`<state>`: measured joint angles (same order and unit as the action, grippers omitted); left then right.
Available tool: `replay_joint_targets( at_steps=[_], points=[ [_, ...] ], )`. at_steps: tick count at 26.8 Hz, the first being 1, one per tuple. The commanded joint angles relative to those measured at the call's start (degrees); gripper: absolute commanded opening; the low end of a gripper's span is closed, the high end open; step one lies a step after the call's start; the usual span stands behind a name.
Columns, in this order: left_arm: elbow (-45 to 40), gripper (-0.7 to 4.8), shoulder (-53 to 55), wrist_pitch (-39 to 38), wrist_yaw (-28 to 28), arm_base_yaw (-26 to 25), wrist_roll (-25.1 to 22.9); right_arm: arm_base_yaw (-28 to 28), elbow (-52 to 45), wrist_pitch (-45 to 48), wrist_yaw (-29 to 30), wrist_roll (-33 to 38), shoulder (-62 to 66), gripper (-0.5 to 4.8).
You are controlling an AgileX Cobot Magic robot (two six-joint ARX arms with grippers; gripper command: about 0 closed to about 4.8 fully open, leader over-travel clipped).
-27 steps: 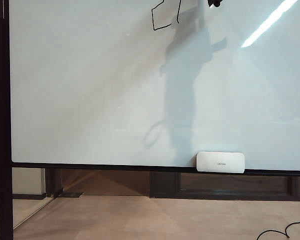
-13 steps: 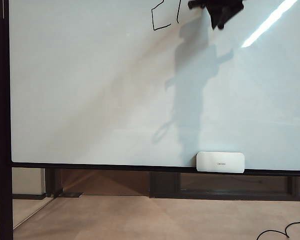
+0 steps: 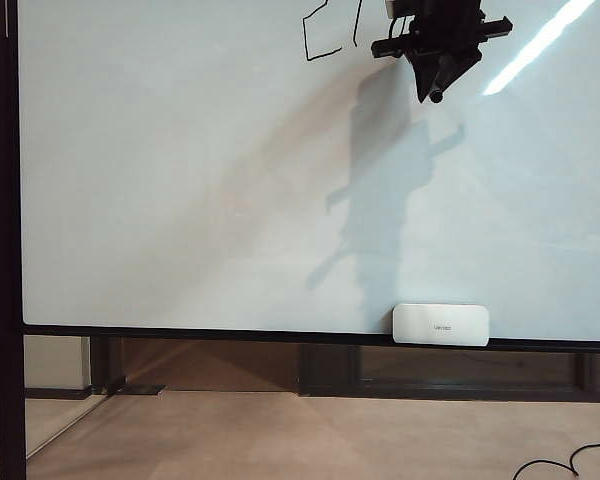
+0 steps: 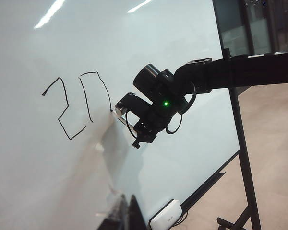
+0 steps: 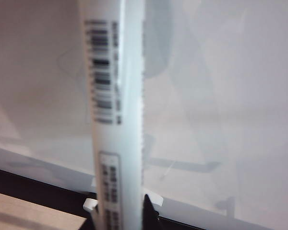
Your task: Reach to the right to find the marker pen, pick it up, and write the number 20 on the whiteboard.
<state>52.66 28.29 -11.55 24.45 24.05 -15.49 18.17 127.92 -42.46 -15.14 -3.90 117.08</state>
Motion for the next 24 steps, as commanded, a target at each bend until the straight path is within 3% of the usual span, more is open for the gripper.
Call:
replay_joint_targets(
  at_steps=[1, 11, 24],
  points=[
    [0.28, -0.05, -0.07, 0.48, -0.04, -0.07, -0.59, -0.2, 0.07, 0.66, -0.2, 0.7, 0.09, -0.02],
    [0.28, -0.05, -0.07, 0.5, -0.09, -0.07, -0.61, -0.17, -0.04, 0.55, 0.85, 0.7, 0.2, -0.02],
    [0.28, -0.05, -0.07, 0.48, -0.22, -0.07, -0.59, -0.09, -0.02, 3.93, 6.6, -0.7, 0.81, -0.02]
  ],
)
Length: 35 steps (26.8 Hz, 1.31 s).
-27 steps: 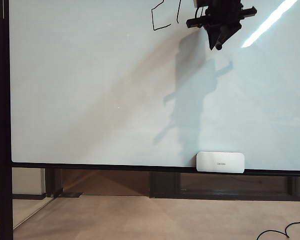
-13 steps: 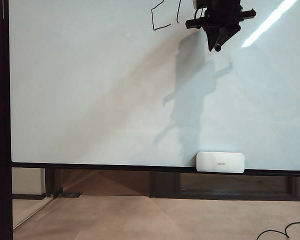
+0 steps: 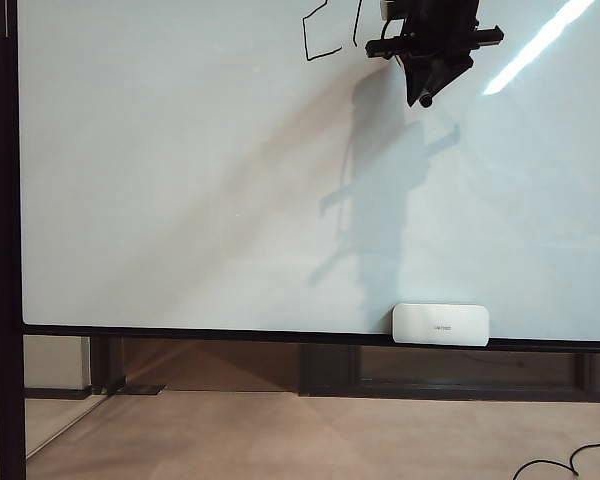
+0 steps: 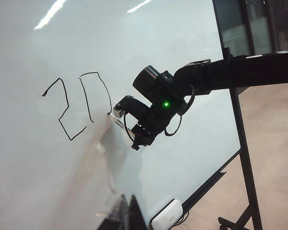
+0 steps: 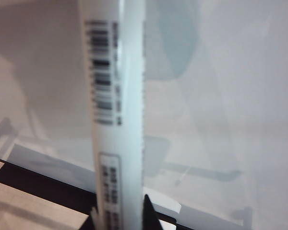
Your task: Reach to the right to find the marker pen, pick it up, and write the number 20 on the whiteboard.
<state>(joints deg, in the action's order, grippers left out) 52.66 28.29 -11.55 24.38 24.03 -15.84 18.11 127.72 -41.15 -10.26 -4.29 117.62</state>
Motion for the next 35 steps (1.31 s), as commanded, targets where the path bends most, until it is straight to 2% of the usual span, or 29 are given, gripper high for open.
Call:
replay_joint_targets(
  at_steps=[1, 13, 35],
  points=[
    [0.28, -0.05, -0.07, 0.48, -0.15, -0.04, -0.24, 0.0, 0.17, 2.8, 2.6, -0.28, 0.37, -0.02],
    [0.28, -0.05, -0.09, 0.42, -1.22, -0.04, -0.2, 0.28, 0.17, 6.34, 8.96, -0.26, 1.09, -0.02],
    [0.5, -0.05, -0.13, -1.9, -1.25, -0.04, -0.02, 0.28, 0.17, 6.93, 14.69, 1.07, 1.55, -0.02]
  ],
)
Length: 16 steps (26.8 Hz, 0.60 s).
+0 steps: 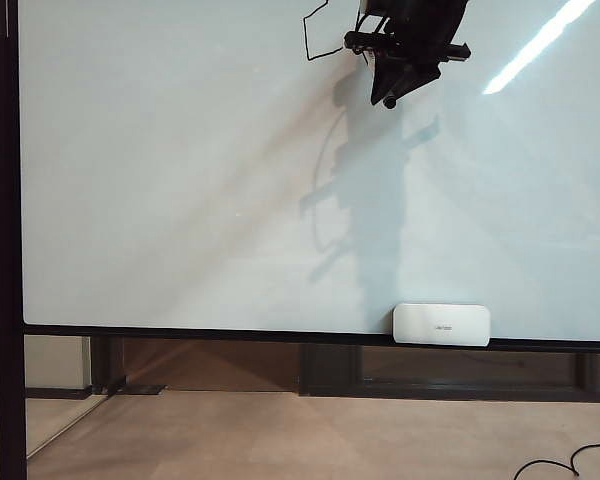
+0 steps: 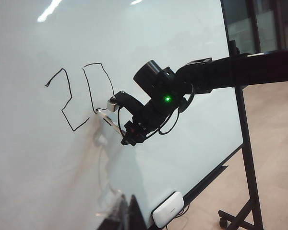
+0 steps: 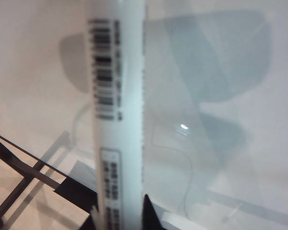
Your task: Reach to the right to find the marker pen, pick it up, and write the number 20 on the whiteboard.
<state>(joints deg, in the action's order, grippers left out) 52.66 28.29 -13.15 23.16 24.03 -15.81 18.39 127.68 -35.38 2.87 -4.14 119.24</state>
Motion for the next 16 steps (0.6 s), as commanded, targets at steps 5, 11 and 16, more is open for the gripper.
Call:
replay_joint_targets(
  at_steps=[5, 11, 16],
  points=[
    [0.9, -0.05, -0.5, -1.42, -0.68, -0.02, -0.04, 0.04, 0.28, 0.9, 2.23, 1.16, -0.33, -0.02],
    [0.92, -0.05, -3.93, -2.73, -4.9, -0.04, 0.24, 0.61, 0.59, -2.4, 4.66, 1.22, -4.37, -0.02],
    [0.94, -0.05, -6.91, -4.42, -8.24, -0.04, 0.94, 0.59, 0.59, -4.31, 4.42, 1.6, -9.92, -0.02]
  ],
)
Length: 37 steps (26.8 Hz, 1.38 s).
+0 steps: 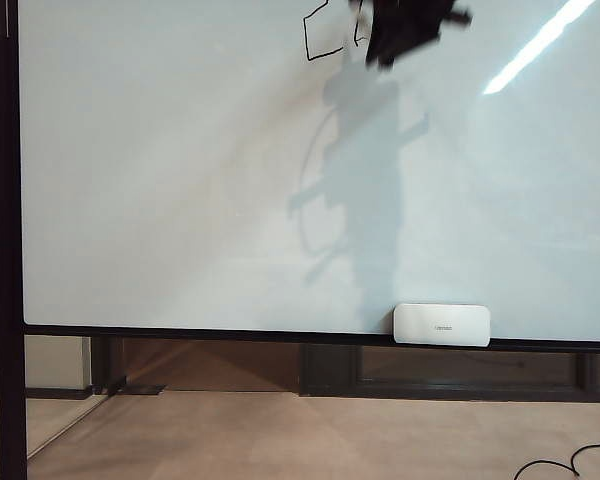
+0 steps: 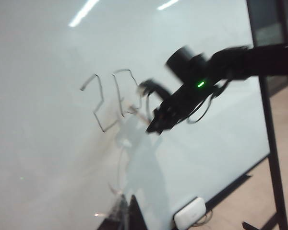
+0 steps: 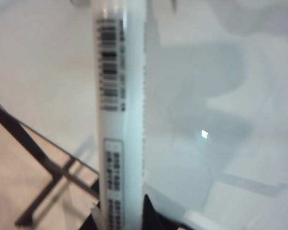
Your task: Reach to the right to find the marker pen, pick it up, and write the number 20 on the whiteboard.
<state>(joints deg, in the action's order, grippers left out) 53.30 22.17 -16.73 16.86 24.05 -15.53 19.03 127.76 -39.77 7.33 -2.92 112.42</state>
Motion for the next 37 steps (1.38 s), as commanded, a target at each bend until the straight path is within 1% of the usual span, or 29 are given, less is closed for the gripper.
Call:
replay_joint_targets(
  at_steps=[1, 4, 6, 14, 19, 22, 25, 28, 32, 36, 37],
  points=[
    [0.39, -0.05, -1.29, -1.51, -2.93, -0.07, 0.79, -0.04, 0.5, -0.39, -0.66, 0.37, -4.61, -0.02],
    [1.86, -0.05, -2.12, -5.38, -5.35, -0.07, 0.81, -0.04, 0.5, -2.21, -2.97, 0.31, -8.74, -0.02],
    [3.61, -0.05, -2.16, -8.37, -6.03, -0.07, 0.81, -0.07, 0.5, -3.54, -4.13, 0.04, -11.67, -0.02],
    [13.25, -0.05, -2.16, -19.1, -11.3, -0.07, -1.2, -0.11, 0.48, -9.46, -11.26, -0.76, -23.26, -0.02],
    [18.71, -0.05, -2.19, -27.36, -14.51, -0.07, -1.84, -0.09, 0.46, -14.51, -12.22, -0.76, -30.01, -0.02],
    [21.2, -0.05, -2.21, -31.93, -15.26, -0.07, -1.81, -0.09, 0.44, -18.29, -14.71, -0.9, -33.46, -0.02],
    [22.8, -0.05, -2.69, -34.6, -18.45, -0.13, -1.86, -0.09, 0.37, -21.31, -16.48, -1.99, -36.59, -0.01],
    [23.82, -0.05, -3.82, -36.06, -19.82, -0.28, -1.84, -0.09, 0.35, -24.06, -17.0, -2.67, -39.91, -0.02],
    [26.08, -0.05, -5.14, -40.76, -22.53, -0.39, -1.64, -0.09, 0.33, -27.76, -21.31, -2.64, -45.16, -0.01],
    [28.94, -0.05, -5.38, -47.3, -25.46, -2.03, -2.34, -0.09, -1.14, -29.31, -21.55, -1.25, -51.82, -0.02],
    [30.32, -0.05, -5.57, -50.58, -26.08, -3.5, -2.6, -0.11, -1.92, -30.82, -21.73, -1.25, -55.15, -0.02]
  ],
)
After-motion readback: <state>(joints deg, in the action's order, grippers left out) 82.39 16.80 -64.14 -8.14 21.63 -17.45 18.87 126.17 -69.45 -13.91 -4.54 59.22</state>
